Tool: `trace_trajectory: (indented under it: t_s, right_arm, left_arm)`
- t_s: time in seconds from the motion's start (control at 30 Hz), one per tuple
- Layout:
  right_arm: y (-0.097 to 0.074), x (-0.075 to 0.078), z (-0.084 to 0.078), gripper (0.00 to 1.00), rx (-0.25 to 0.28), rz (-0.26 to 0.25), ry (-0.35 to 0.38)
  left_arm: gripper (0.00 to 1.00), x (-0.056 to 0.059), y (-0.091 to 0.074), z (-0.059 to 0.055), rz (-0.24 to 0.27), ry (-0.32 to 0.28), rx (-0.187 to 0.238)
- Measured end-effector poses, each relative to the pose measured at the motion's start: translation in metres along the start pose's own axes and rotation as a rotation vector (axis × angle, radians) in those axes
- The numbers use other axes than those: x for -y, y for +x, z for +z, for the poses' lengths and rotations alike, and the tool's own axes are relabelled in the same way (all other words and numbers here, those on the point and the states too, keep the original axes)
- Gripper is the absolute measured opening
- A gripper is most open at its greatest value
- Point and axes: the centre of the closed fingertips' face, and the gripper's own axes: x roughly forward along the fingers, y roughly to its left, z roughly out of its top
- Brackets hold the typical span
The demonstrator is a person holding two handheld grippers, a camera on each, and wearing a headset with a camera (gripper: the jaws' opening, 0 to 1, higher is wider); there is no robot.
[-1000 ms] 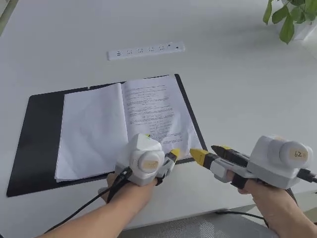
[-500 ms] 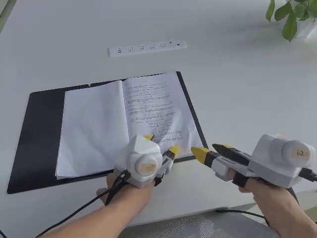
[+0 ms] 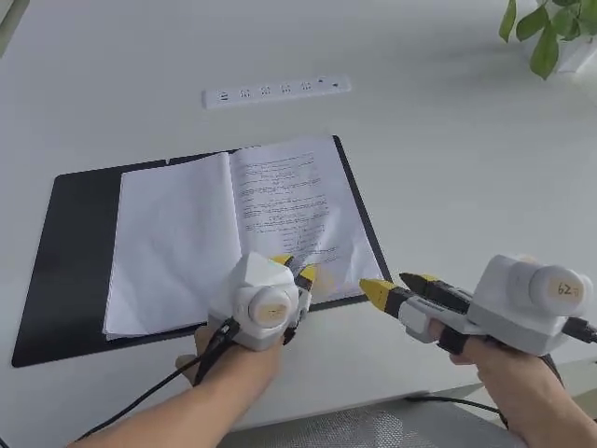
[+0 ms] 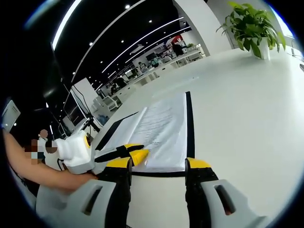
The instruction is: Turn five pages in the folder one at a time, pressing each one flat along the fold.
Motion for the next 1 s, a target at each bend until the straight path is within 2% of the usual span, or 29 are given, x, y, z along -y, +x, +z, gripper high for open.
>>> trace_trajectory:
  t_s: [0.07,0.2,0.37,0.47,0.53,0.57,0.63,0.67,0.73,0.9,1.0]
  right_arm:
    - [0.002,-0.001,0.002,0.43,-0.001,0.004,-0.005]
    - [0.011,-0.001,0.008,0.41,-0.002,0.013,-0.007]
    - [0.029,-0.016,0.008,0.41,-0.05,0.082,0.112]
    - [0.038,-0.021,0.013,0.39,-0.047,0.101,0.158]
    - [0.043,-0.016,0.007,0.32,-0.081,0.059,0.173]
    - [0.045,-0.011,0.0,0.22,-0.121,0.024,0.163]
    - [0.046,-0.006,-0.002,0.03,-0.127,0.006,0.147]
    - [0.046,-0.004,-0.002,0.01,-0.123,-0.007,0.146]
    - [0.045,-0.007,0.002,0.0,-0.089,0.012,0.196]
    - [0.043,-0.006,0.003,0.0,-0.078,0.004,0.203]
    - [0.041,-0.007,0.009,0.0,-0.054,0.005,0.207]
  left_arm:
    - [0.06,-0.007,0.0,0.0,0.026,-0.038,-0.005]
    - [0.04,-0.005,0.001,0.0,0.011,-0.025,-0.006]
    - [0.05,-0.004,0.0,0.0,0.012,-0.024,-0.005]
    - [0.05,-0.003,0.0,0.001,0.013,-0.022,-0.006]
    - [0.05,-0.003,0.0,0.001,0.012,-0.024,-0.007]
    - [0.05,-0.003,0.0,0.001,0.012,-0.022,-0.008]
    - [0.06,-0.003,0.0,0.001,0.013,-0.025,-0.009]
    - [0.06,-0.003,0.0,0.001,0.012,-0.024,-0.01]
    - [0.06,-0.003,0.001,0.001,0.01,-0.024,-0.013]
    - [0.07,-0.002,0.001,0.001,-0.002,-0.046,-0.016]
    - [0.12,0.002,-0.001,0.002,-0.034,-0.062,-0.029]
